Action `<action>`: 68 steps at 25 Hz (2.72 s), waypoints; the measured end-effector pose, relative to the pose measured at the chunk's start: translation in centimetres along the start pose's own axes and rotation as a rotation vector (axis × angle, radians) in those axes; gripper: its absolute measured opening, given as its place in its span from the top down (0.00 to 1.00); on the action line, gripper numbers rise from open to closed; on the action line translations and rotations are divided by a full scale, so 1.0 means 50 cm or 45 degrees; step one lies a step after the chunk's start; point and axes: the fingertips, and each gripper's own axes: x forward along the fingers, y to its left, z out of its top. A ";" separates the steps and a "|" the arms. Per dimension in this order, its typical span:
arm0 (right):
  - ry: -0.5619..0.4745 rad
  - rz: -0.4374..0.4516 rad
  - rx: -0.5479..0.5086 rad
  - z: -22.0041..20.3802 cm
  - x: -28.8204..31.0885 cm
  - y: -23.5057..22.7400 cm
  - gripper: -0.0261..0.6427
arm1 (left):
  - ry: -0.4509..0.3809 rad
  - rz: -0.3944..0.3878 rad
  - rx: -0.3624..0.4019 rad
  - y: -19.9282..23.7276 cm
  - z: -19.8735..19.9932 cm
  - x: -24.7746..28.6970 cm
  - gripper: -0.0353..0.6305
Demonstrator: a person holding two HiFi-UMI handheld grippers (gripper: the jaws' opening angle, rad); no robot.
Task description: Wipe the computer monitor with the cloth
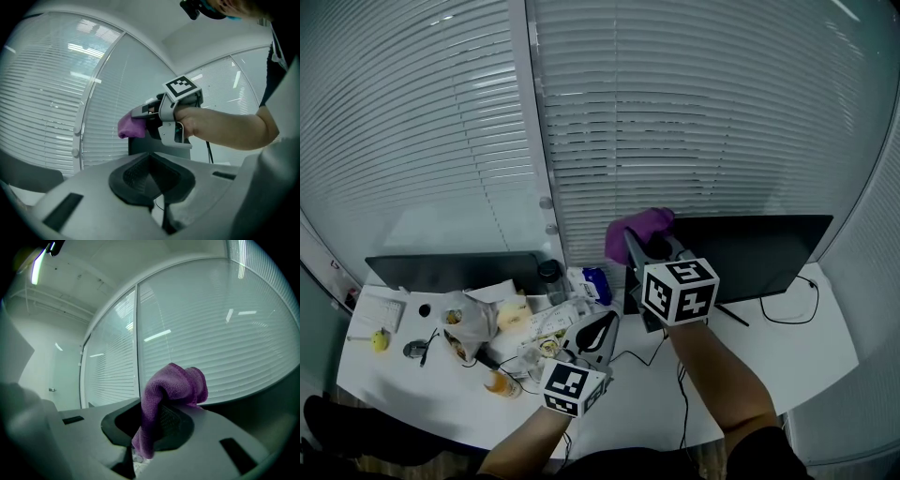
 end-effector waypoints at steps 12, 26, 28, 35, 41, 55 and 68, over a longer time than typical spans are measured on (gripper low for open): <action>-0.027 -0.150 -0.028 -0.005 -0.157 -0.086 0.87 | 0.014 -0.148 -0.024 -0.093 -0.008 0.042 0.94; 0.048 -0.378 0.072 -0.127 -0.462 -0.270 0.87 | 0.119 -0.314 -0.034 -0.303 -0.052 0.120 0.94; 0.066 -0.390 0.055 -0.145 -0.507 -0.286 0.87 | 0.136 -0.325 -0.039 -0.341 -0.061 0.129 0.94; 0.099 -0.363 0.062 -0.181 -0.674 -0.300 0.87 | 0.176 -0.362 -0.053 -0.497 -0.073 0.131 0.94; 0.131 -0.306 0.114 -0.257 -0.763 -0.297 0.87 | 0.274 -0.364 -0.052 -0.579 -0.127 0.128 0.94; 0.223 -0.251 0.260 -0.381 -0.915 -0.234 0.87 | 0.373 -0.366 -0.173 -0.706 -0.203 0.058 0.94; 0.269 -0.217 0.327 -0.427 -0.966 -0.215 0.87 | 0.384 -0.368 -0.178 -0.765 -0.219 0.020 0.94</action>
